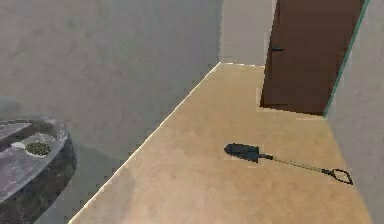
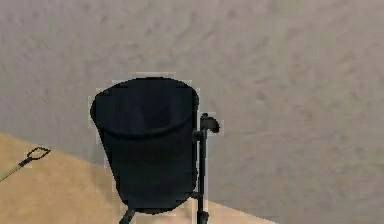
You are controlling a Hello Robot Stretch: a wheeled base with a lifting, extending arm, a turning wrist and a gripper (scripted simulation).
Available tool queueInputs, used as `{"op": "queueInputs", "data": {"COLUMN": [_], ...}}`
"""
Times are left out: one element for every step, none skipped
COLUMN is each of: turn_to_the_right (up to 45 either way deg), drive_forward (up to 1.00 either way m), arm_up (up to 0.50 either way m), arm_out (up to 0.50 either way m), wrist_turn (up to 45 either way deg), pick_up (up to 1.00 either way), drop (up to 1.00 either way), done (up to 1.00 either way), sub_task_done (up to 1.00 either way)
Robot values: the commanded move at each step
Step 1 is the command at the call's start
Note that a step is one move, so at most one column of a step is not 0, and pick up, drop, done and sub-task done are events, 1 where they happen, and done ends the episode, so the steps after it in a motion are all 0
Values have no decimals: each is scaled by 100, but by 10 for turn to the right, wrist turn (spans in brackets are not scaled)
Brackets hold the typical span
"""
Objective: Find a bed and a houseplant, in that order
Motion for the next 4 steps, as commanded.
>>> {"op": "queueInputs", "data": {"turn_to_the_right": [0,-90,0,240], "drive_forward": [80,0,85,0], "arm_up": [0,0,0,0], "arm_out": [0,0,0,0], "wrist_turn": [0,0,0,0], "pick_up": [0,0,0,0], "drop": [0,0,0,0], "done": [0,0,0,0], "sub_task_done": [0,0,0,0]}}
